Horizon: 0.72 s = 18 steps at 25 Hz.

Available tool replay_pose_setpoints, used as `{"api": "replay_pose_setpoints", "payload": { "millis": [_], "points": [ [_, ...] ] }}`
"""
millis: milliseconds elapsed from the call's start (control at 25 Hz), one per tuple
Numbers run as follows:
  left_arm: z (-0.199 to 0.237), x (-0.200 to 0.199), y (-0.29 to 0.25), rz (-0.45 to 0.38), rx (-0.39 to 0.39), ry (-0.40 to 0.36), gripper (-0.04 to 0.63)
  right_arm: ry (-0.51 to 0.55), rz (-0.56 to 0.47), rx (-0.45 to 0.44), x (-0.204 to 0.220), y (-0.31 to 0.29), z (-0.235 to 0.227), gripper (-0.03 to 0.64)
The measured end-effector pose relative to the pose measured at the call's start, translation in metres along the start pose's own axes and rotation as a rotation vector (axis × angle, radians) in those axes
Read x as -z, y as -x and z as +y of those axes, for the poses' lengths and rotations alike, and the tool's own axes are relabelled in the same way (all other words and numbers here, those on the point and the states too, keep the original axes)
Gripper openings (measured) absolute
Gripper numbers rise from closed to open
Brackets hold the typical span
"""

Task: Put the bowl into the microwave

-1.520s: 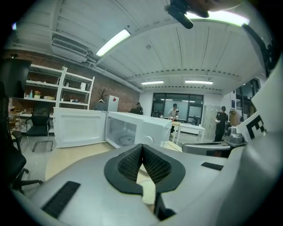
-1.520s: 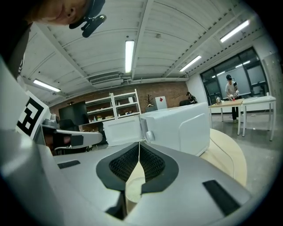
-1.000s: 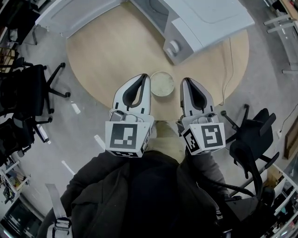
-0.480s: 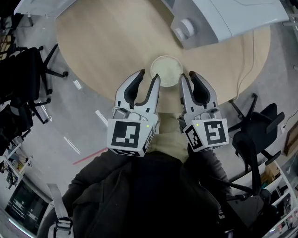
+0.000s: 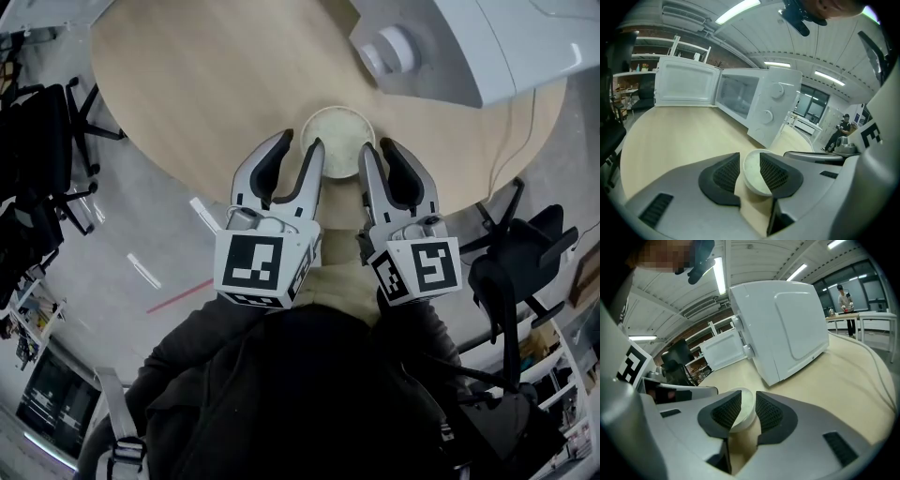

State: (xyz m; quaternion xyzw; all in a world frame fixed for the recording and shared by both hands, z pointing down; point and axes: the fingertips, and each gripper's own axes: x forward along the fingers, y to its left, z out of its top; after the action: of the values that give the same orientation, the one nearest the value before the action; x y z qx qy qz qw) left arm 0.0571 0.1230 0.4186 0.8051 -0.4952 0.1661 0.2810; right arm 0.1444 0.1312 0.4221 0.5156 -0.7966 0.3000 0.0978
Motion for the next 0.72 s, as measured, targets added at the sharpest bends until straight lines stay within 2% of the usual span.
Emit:
{"api": "replay_pose_setpoints", "payload": {
  "millis": [360,520,720],
  "points": [
    [0.012,0.014,-0.017,0.029,-0.019,0.031,0.129,-0.025,0.031,0.004,0.016,-0.009,-0.007,0.086],
    [0.013,0.013,-0.019,0.017,-0.009,0.025,0.127,-0.022,0.022,0.004,0.017,-0.01,-0.006,0.086],
    [0.008,0.013,-0.021,0.017,0.033,0.059,0.067,-0.029,0.016,0.018,0.016,-0.01,-0.005,0.086]
  ]
}}
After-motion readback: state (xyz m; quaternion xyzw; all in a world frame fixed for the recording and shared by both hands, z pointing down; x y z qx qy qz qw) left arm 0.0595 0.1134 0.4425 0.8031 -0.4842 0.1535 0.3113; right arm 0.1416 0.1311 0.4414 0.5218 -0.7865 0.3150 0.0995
